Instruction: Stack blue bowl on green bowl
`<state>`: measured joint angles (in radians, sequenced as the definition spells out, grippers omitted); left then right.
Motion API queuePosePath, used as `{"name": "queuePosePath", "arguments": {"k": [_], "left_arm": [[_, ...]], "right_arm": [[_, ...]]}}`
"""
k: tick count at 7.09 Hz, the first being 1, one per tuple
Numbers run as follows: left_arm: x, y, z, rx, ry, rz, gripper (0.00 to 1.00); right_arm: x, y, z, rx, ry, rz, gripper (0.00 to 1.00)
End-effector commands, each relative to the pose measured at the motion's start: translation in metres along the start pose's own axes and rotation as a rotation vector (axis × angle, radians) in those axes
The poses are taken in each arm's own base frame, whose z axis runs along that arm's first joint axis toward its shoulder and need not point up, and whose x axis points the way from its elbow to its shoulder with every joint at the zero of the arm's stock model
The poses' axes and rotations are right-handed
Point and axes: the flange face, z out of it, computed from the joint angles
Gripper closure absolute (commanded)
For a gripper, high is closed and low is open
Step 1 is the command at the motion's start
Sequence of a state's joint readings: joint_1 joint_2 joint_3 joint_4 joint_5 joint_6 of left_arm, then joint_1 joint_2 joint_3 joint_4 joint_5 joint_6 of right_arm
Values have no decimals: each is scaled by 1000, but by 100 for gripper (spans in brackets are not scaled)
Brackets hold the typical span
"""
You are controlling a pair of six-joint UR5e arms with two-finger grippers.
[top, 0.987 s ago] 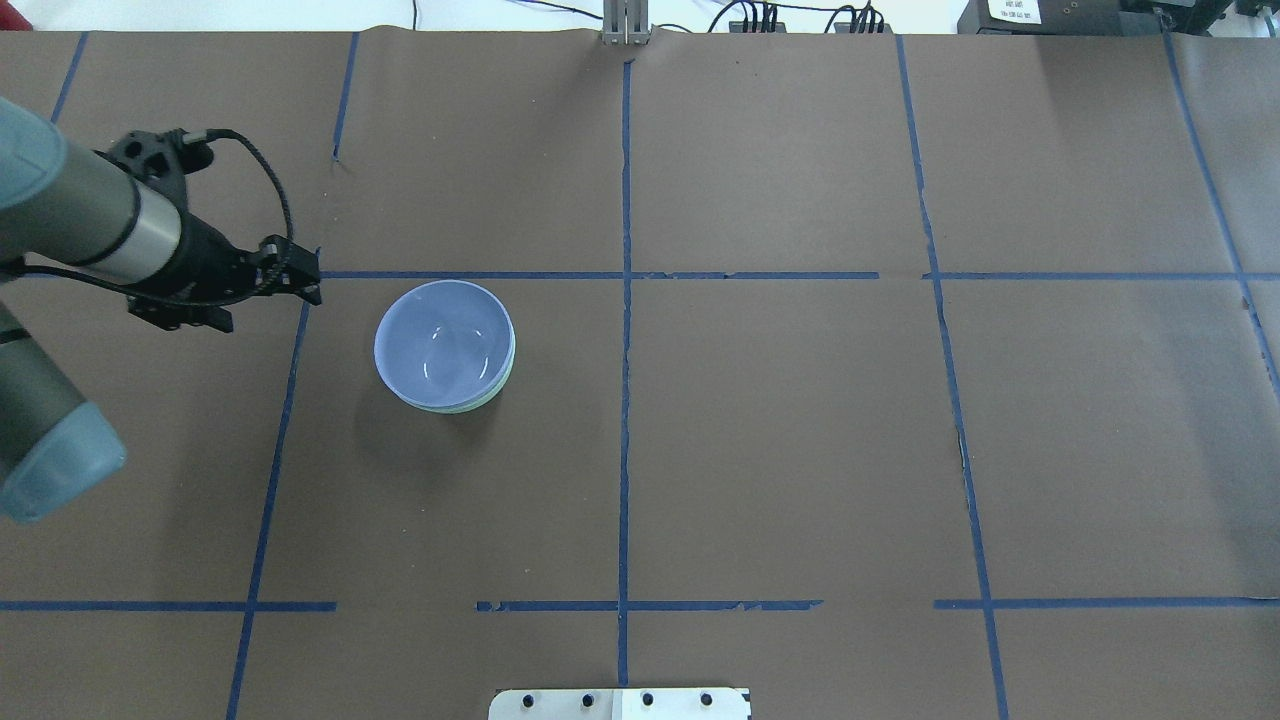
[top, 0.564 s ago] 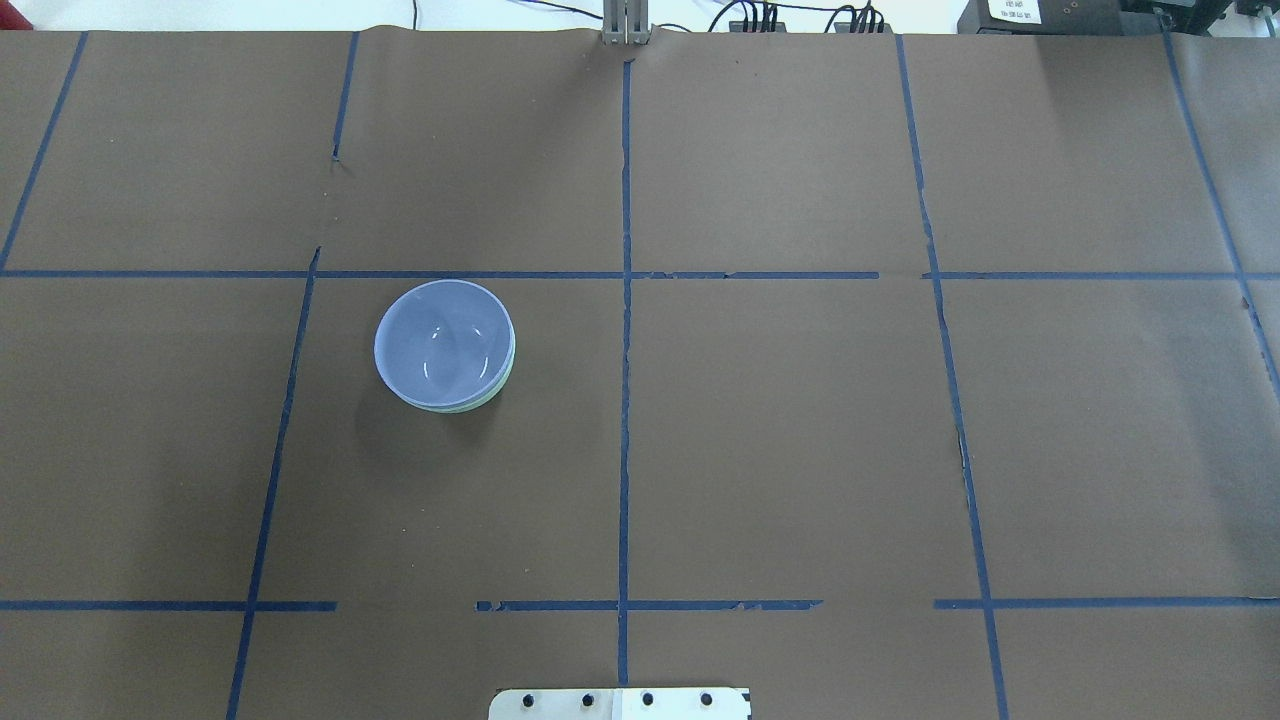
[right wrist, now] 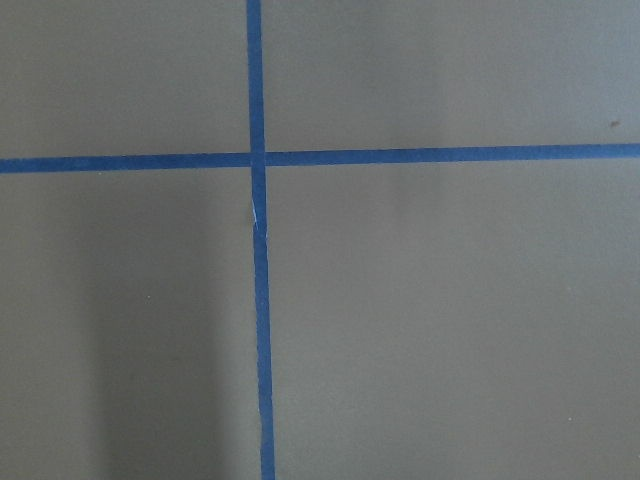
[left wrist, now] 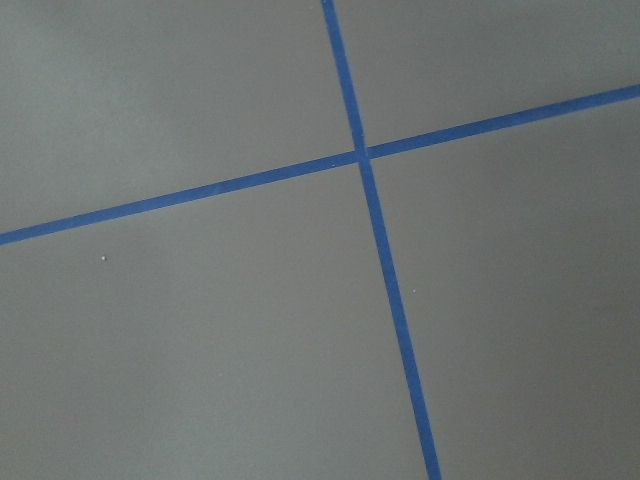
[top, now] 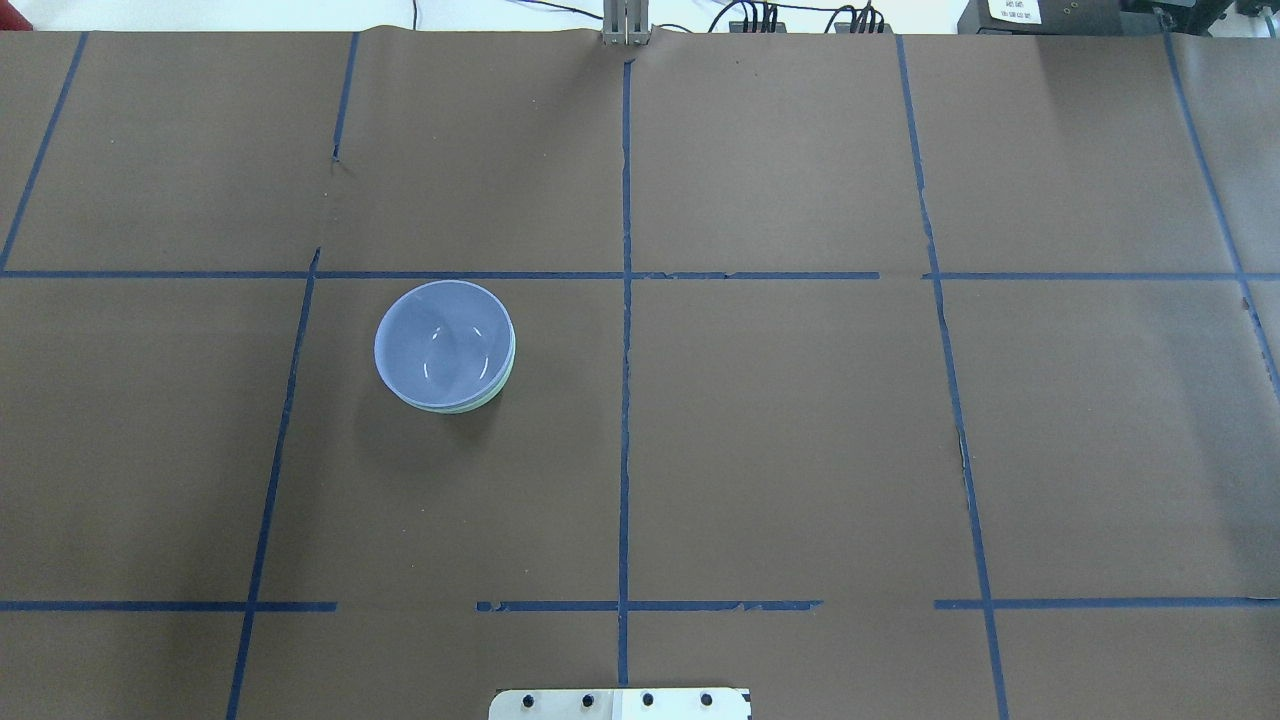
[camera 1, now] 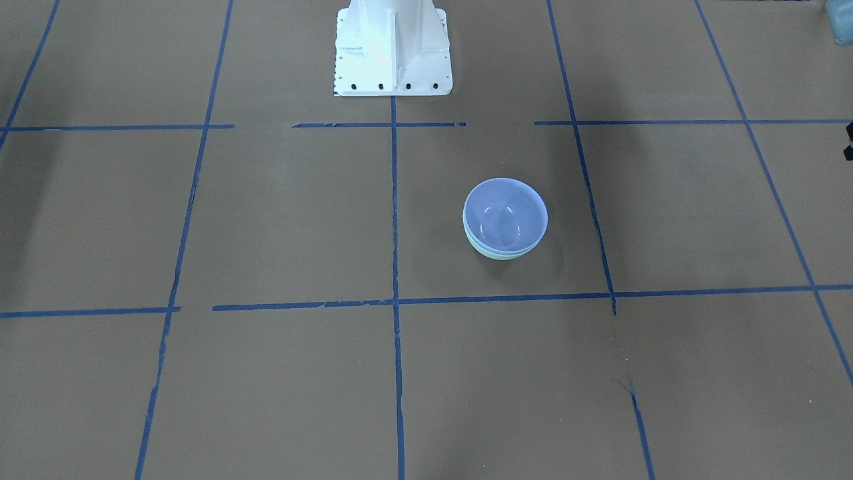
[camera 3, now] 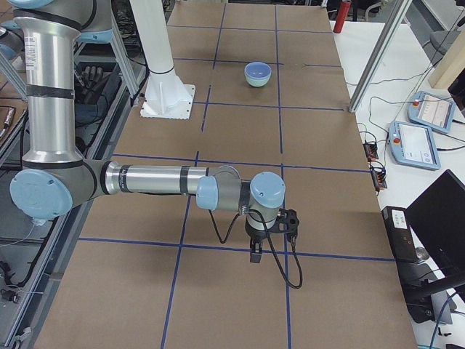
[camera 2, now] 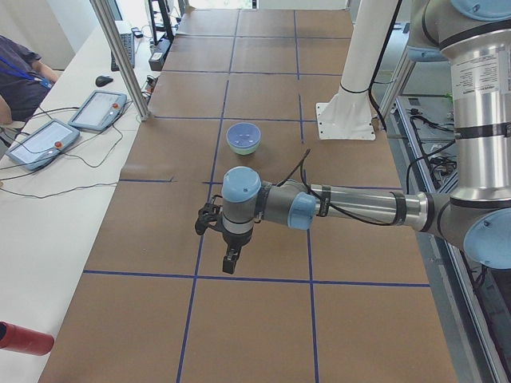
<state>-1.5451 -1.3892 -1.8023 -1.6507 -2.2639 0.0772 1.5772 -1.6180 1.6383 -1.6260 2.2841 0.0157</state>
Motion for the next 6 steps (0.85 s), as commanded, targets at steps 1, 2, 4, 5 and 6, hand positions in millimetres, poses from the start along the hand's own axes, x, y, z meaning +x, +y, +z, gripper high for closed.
{"name": "queuePosePath", "arguments": {"k": [1, 2, 4, 5, 6], "left_arm": [[-3, 14, 3, -14, 122, -47, 0], [-8, 17, 8, -22, 116, -59, 0], [-14, 10, 14, -29, 116, -68, 0], [-13, 3, 8, -17, 88, -52, 0], [-16, 1, 6, -16, 39, -45, 0]], "right_arm": [[0, 0, 0, 0, 0, 1, 0], [0, 0, -1, 2, 0, 0, 0], [0, 0, 0, 0, 0, 1, 0], [0, 0, 0, 0, 0, 0, 0], [0, 0, 0, 0, 0, 1, 0]]}}
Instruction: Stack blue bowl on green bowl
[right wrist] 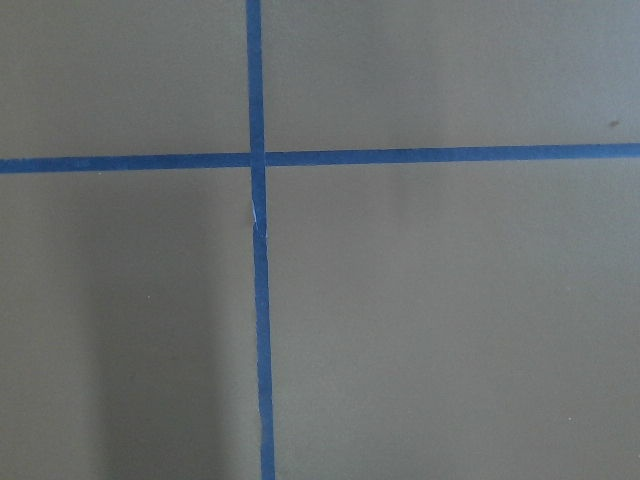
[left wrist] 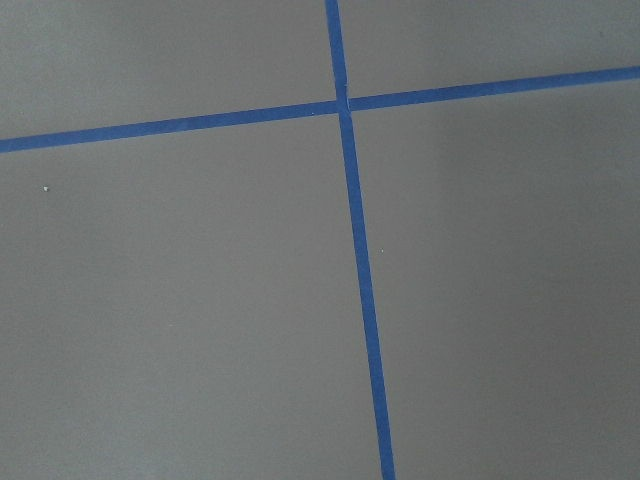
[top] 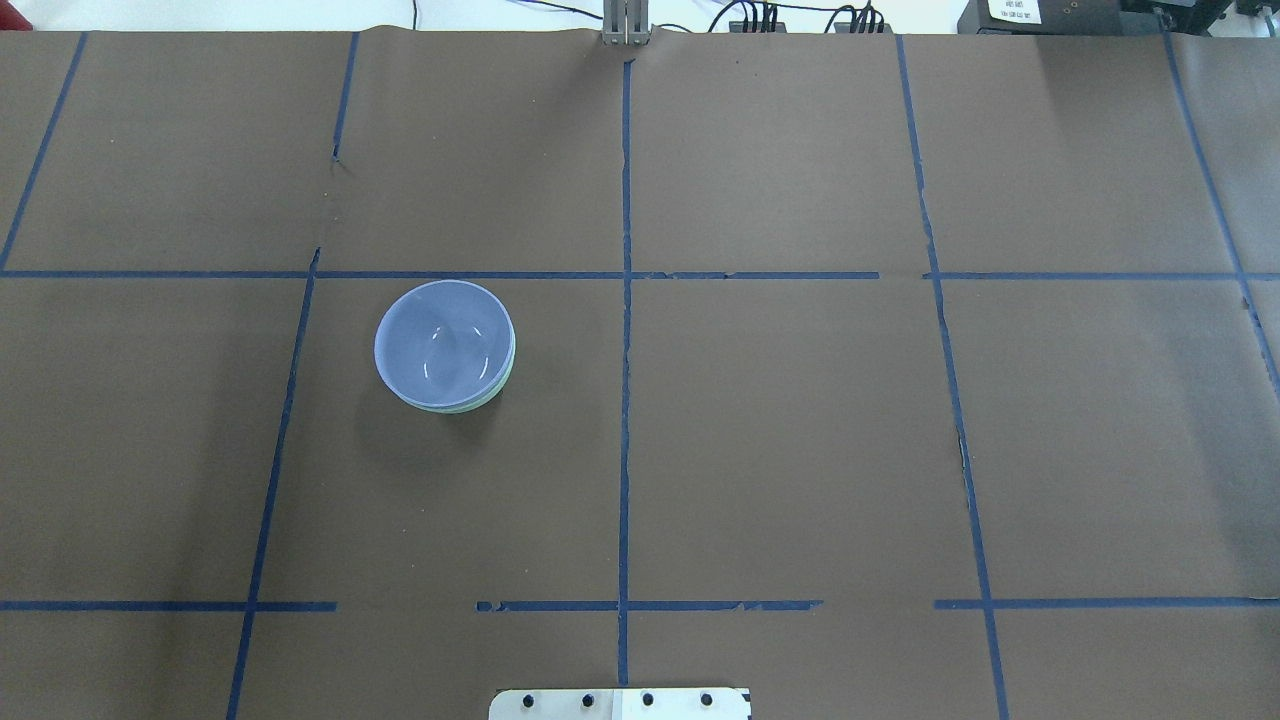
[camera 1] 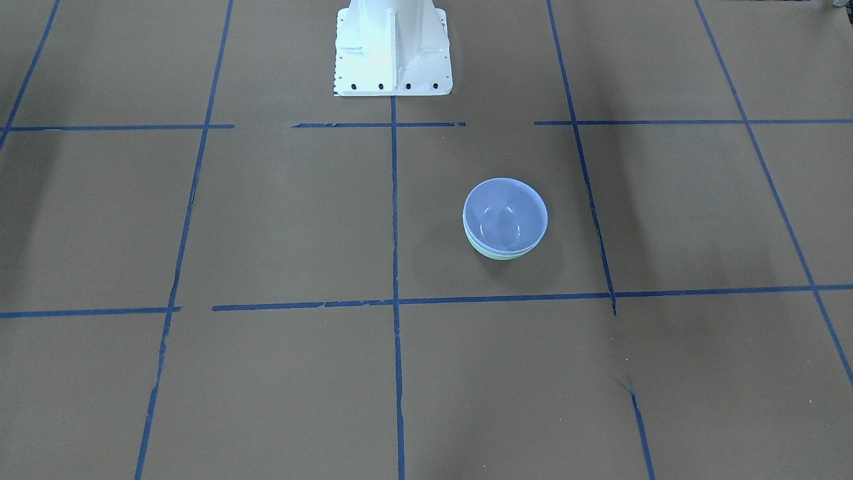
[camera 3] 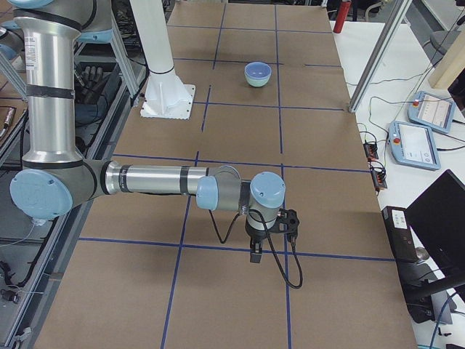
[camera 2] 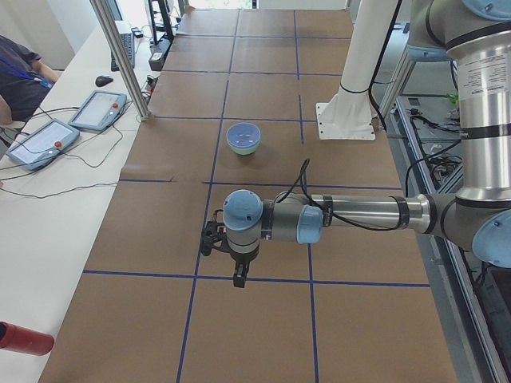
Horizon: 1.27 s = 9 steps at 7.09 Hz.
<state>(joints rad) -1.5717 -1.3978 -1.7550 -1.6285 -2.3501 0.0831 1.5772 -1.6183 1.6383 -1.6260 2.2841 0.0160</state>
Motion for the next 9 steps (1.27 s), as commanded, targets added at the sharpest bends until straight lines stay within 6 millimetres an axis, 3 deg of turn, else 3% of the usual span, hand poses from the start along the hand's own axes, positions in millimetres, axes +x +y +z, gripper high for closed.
{"name": "queuePosePath", "arguments": {"k": [1, 9], "left_arm": [[-4, -5, -2, 3, -53, 9, 0], [0, -4, -6, 11, -50, 21, 0]], "right_arm": [[0, 0, 0, 0, 0, -1, 0], [0, 0, 0, 0, 0, -1, 0]]}}
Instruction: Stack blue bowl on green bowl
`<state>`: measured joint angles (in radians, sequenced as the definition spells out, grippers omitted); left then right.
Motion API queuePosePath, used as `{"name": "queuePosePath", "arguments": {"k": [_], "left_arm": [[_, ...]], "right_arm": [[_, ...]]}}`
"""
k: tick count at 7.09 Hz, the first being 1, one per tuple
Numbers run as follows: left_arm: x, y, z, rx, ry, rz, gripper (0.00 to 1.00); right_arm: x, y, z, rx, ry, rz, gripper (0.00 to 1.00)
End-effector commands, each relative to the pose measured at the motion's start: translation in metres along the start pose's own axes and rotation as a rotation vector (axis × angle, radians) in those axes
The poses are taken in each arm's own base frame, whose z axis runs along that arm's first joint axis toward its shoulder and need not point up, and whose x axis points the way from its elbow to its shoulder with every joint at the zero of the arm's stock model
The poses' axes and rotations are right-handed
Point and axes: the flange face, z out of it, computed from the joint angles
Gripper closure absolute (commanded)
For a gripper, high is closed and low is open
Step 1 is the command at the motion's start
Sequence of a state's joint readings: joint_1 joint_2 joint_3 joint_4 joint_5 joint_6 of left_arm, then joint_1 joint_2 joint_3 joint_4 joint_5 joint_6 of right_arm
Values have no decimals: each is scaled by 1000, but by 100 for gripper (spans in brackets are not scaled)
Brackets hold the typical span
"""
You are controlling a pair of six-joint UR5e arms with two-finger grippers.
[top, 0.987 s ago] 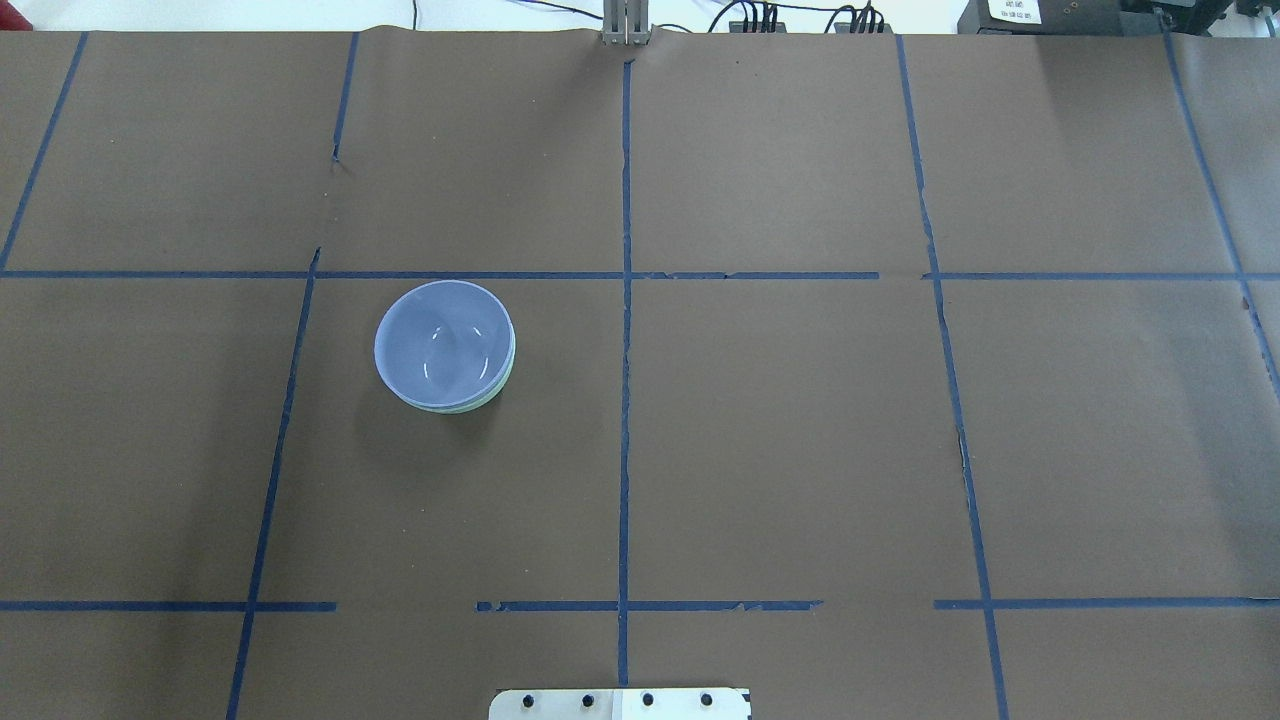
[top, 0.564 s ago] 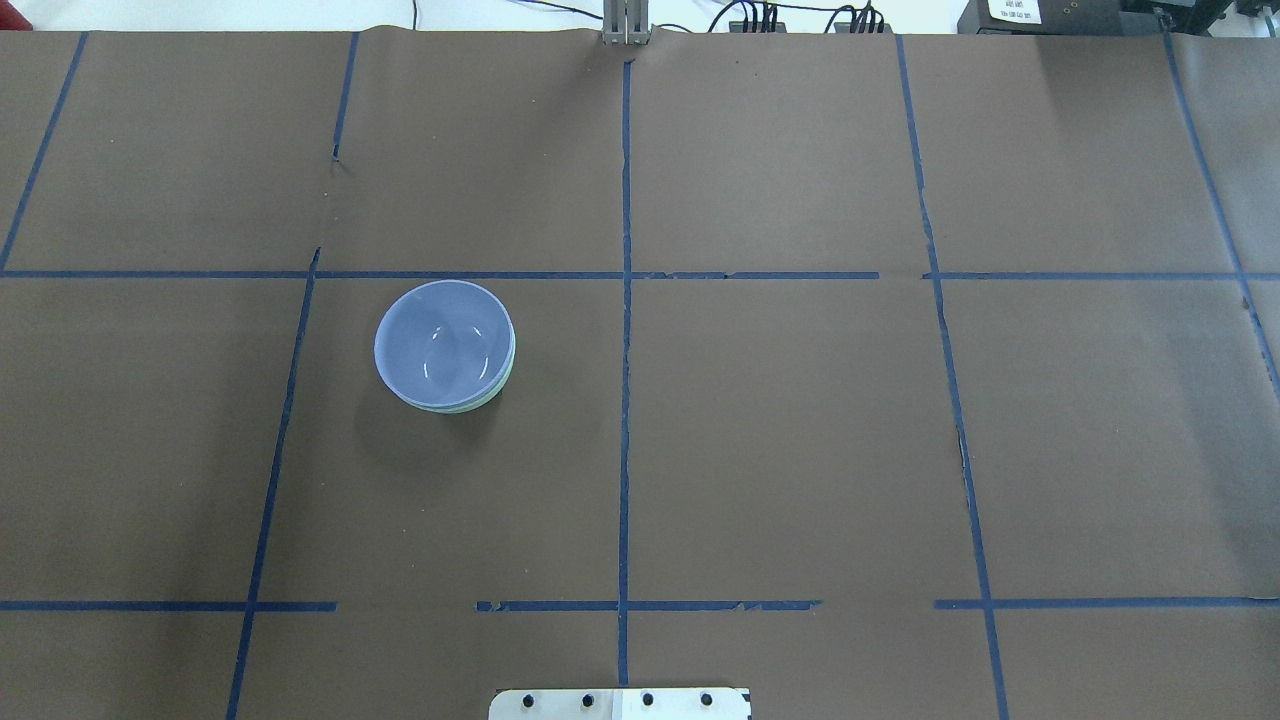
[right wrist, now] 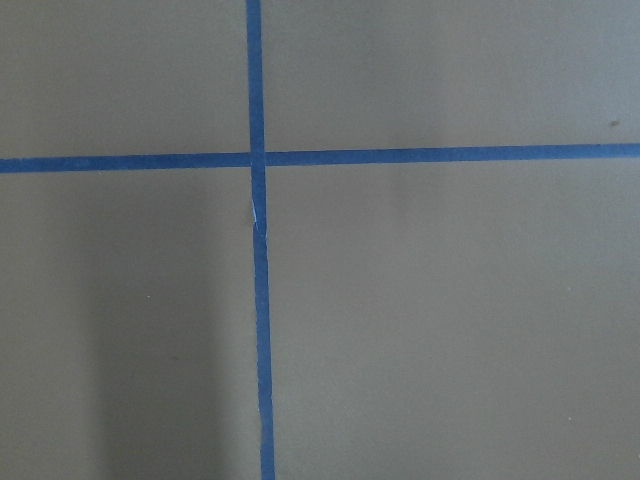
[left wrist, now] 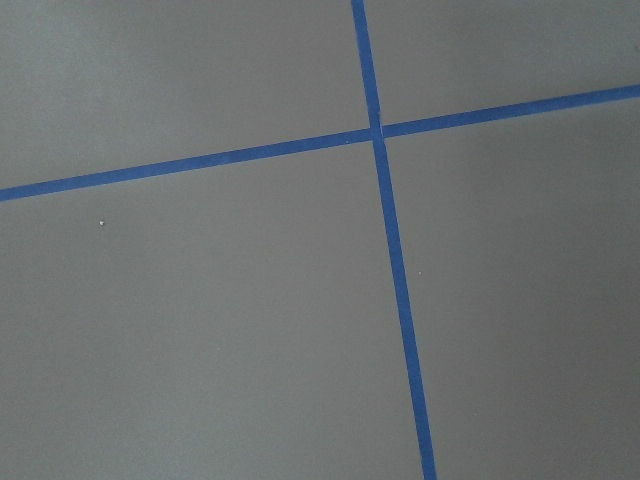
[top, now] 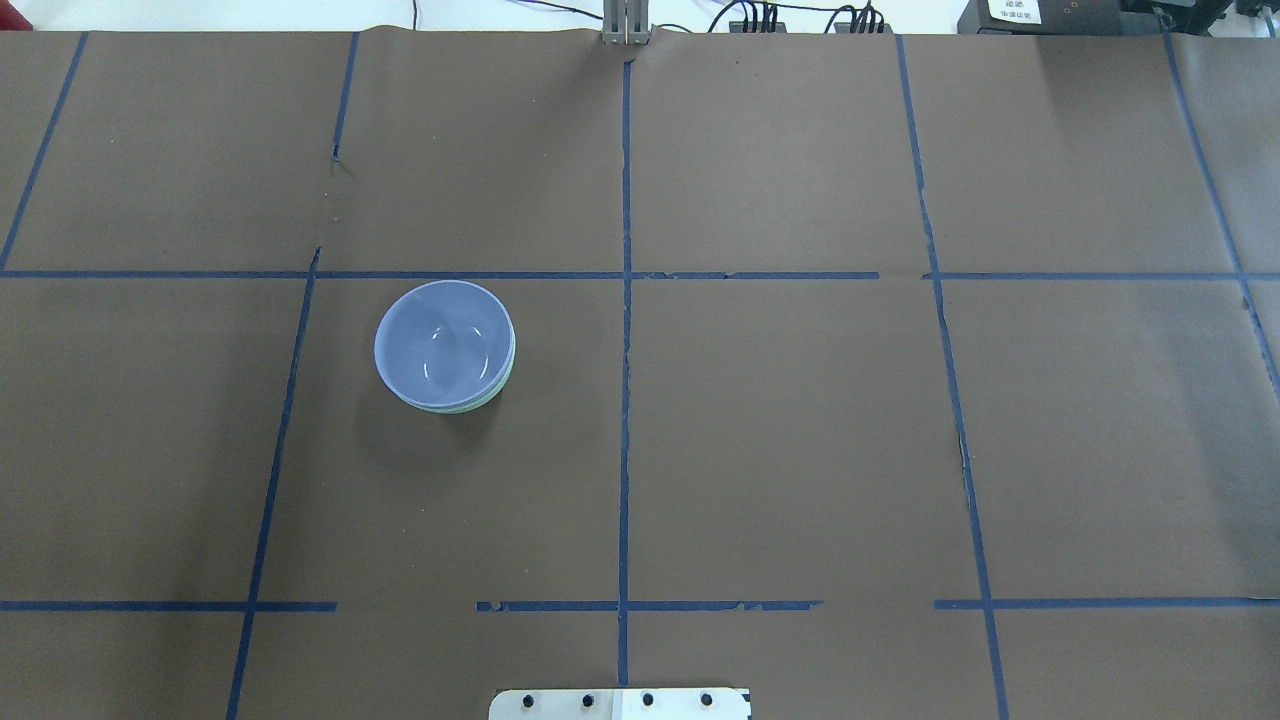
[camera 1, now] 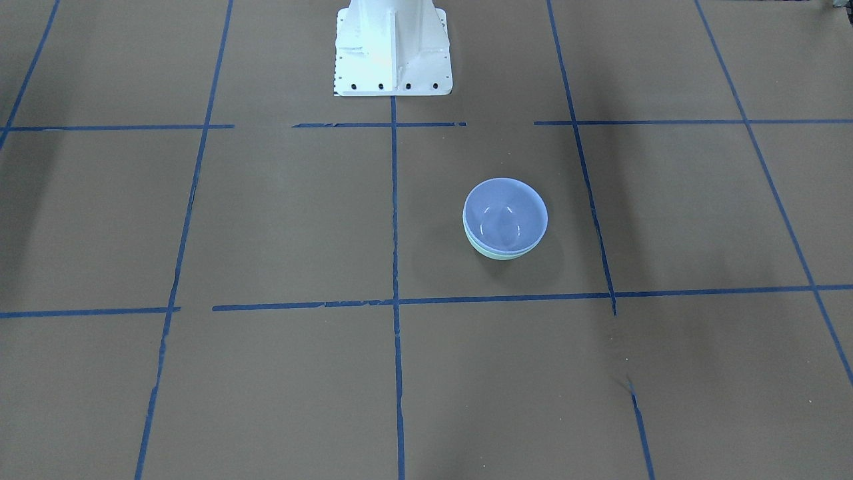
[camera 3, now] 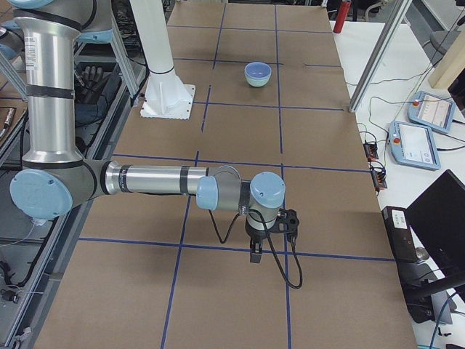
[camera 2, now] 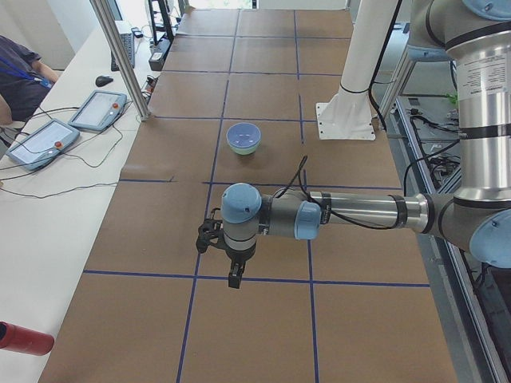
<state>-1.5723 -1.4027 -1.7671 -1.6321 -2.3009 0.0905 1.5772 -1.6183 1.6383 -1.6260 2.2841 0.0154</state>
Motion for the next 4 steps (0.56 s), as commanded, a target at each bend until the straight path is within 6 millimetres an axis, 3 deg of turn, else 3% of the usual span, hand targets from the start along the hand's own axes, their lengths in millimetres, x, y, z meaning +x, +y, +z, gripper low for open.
{"name": "queuePosePath", "arguments": {"k": [1, 4], "left_arm": [[0, 0, 0, 0, 2, 0, 0], [1, 1, -1, 2, 0, 3, 0]], "right_arm": [[0, -1, -1, 2, 0, 1, 0], [0, 0, 0, 1, 0, 1, 0]]}}
